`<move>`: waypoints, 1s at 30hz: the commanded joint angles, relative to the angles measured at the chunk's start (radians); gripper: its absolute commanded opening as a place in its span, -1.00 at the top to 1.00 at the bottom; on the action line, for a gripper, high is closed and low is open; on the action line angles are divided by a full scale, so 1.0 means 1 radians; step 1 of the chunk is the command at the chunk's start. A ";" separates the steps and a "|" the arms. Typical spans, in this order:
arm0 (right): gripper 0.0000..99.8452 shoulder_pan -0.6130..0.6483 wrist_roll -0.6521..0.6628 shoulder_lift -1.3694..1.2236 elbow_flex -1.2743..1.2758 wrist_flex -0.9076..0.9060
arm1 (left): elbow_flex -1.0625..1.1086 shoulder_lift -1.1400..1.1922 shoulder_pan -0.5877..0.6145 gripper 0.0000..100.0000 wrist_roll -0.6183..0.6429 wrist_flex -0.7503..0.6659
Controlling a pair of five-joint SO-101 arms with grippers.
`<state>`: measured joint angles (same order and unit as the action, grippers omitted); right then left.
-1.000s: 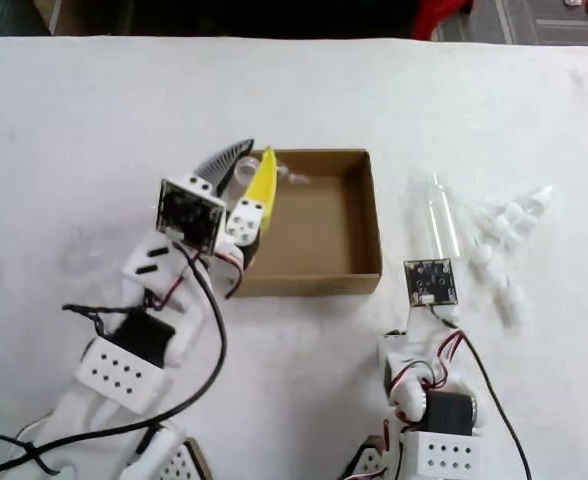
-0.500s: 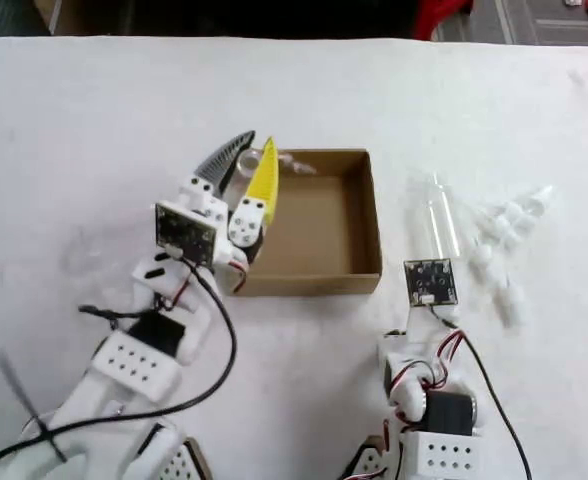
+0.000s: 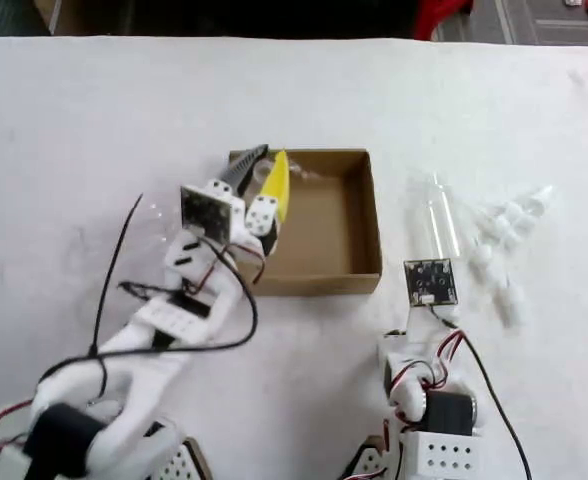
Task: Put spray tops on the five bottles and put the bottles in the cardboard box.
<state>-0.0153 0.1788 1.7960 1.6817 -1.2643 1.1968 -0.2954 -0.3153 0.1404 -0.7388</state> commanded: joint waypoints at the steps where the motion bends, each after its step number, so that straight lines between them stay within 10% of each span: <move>1: 0.97 -0.008 -0.005 0.005 0.009 -0.005 | -0.144 0.108 0.051 0.95 0.066 -0.038; 30: 0.97 -0.008 -0.005 0.005 0.009 -0.005 | -0.410 0.510 0.140 0.95 0.061 -0.137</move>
<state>-0.0153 0.1788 1.7960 1.6817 -1.2643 0.8393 0.2248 -0.1926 0.1972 -0.8431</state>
